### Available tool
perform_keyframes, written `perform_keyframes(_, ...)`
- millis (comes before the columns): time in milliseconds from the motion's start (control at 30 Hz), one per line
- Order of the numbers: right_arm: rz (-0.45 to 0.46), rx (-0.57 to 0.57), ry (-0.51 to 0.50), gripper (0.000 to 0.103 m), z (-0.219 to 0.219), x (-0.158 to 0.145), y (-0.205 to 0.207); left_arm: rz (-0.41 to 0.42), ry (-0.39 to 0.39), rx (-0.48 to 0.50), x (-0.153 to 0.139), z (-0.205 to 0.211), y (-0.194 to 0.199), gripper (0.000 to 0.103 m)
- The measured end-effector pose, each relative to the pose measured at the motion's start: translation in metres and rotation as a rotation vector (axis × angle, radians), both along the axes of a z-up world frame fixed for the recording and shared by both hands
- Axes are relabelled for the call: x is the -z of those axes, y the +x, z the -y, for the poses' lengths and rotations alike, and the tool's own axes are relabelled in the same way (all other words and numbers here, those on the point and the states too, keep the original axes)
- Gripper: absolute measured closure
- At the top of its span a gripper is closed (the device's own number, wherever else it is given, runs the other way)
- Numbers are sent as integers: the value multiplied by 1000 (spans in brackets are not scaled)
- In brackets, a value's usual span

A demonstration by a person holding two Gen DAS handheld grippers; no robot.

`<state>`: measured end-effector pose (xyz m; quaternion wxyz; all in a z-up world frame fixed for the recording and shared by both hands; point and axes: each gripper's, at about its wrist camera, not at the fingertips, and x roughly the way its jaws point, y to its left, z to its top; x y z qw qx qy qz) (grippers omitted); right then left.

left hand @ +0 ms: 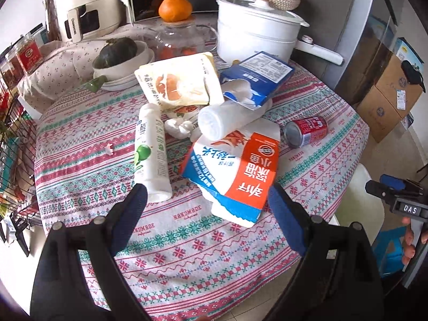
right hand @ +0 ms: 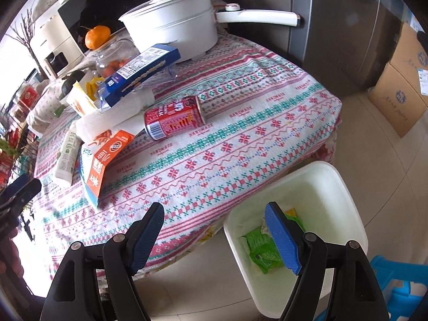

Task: Collect trash
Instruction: 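Grasp the white lime drink bottle with the left gripper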

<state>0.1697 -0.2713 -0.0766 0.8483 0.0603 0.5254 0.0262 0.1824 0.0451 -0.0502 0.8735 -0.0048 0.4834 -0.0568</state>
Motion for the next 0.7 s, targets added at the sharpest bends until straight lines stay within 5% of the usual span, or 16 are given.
perform_keyframes(233, -6, -56, 5, 24, -35, 1, 26, -105, -22, -123, 32, -40, 52, 14)
perform_keyframes(500, -14, -74, 4, 23, -50, 6, 47, -179, -3, -174, 65, -52, 85, 31)
perform_keyframes(633, -26, -68, 25, 23, -55, 9, 53, -221, -9, -188, 80, -56, 88, 52)
perform_keyframes(700, -30, -72, 28, 23, -60, 11, 54, -222, -32, -197, 81, -57, 86, 52)
